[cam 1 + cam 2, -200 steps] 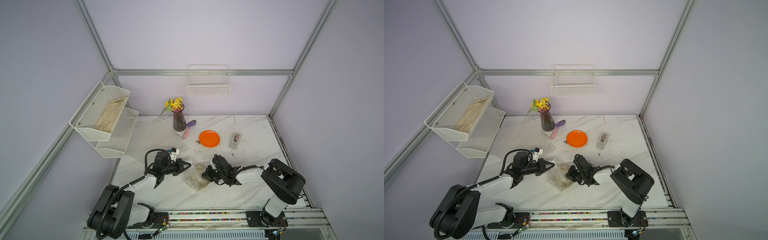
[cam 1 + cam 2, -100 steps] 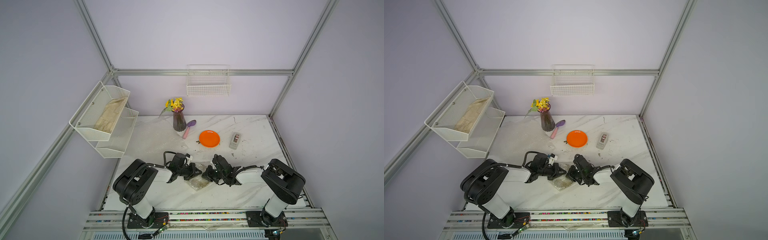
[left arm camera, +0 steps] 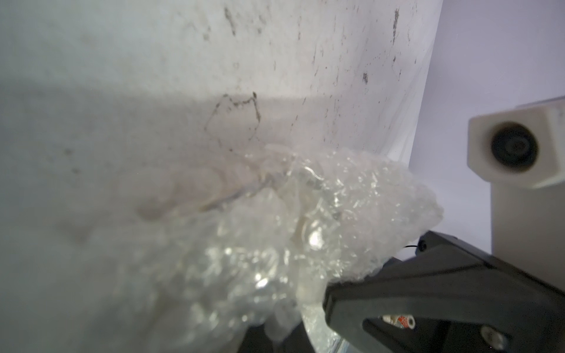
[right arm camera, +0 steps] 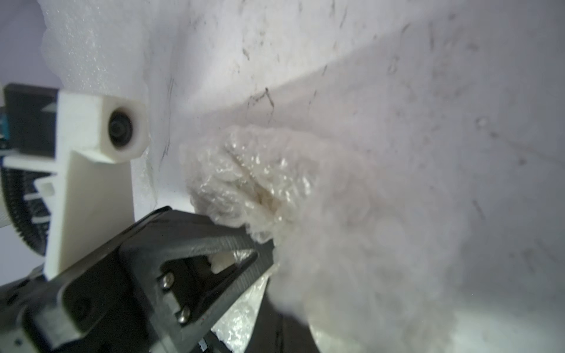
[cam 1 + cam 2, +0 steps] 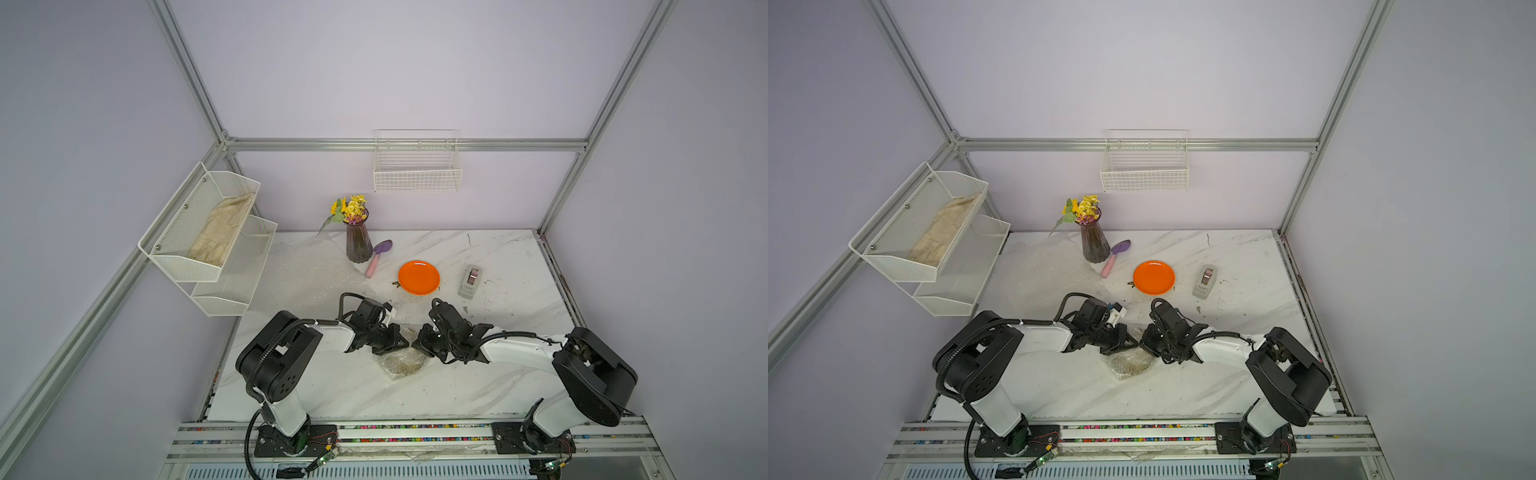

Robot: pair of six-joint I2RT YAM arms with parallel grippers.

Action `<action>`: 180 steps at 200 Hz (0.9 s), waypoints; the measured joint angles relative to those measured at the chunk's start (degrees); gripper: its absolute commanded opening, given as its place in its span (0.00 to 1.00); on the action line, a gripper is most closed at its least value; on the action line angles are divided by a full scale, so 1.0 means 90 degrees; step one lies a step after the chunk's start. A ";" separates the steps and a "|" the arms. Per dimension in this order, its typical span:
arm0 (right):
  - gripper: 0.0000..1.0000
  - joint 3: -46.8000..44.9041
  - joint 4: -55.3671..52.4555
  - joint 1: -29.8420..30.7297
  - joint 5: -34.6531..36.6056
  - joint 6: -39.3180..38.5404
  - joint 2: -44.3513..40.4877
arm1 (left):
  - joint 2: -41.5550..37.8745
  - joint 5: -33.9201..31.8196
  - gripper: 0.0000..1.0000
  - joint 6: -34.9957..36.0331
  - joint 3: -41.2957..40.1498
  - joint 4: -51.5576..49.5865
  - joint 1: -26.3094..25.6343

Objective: Wrap dinner plates in bubble wrap
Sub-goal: Wrap the plate in the bubble wrap.

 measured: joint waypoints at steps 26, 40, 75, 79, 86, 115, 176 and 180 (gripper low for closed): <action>0.00 -0.0131 0.0163 -0.0134 -0.0170 -0.0119 0.0265 | -0.0396 -0.0454 0.03 0.0389 0.0002 -0.0340 -0.0236; 0.00 -0.0206 0.0338 -0.0141 -0.0231 -0.0151 0.0291 | -0.0704 -0.0775 0.03 0.0704 0.0002 -0.0658 -0.0454; 0.00 -0.0340 0.0692 -0.0146 -0.0350 -0.0141 0.0304 | -0.1018 -0.1783 0.12 0.1814 0.0022 -0.1265 -0.1180; 0.00 -0.0347 0.0704 -0.0148 -0.0352 -0.0136 0.0304 | -0.1005 -0.1911 0.12 0.1967 0.0032 -0.1282 -0.1263; 0.00 -0.0350 0.0714 -0.0148 -0.0357 -0.0126 0.0304 | -0.0981 -0.2106 0.12 0.2203 0.0066 -0.1297 -0.1379; 0.00 -0.0362 0.0716 -0.0170 -0.0364 -0.0080 0.0282 | -0.0930 -0.3079 0.11 0.3264 0.0126 -0.1253 -0.1919; 0.00 -0.0593 -0.0160 -0.0792 -0.0503 -0.0078 -0.0860 | -0.0884 -0.4180 0.06 0.4507 -0.0012 -0.0636 -0.2531; 0.00 -0.0590 -0.0158 -0.0838 -0.0563 -0.0104 -0.0894 | -0.0894 -0.4194 0.06 0.4558 -0.0053 -0.0568 -0.2545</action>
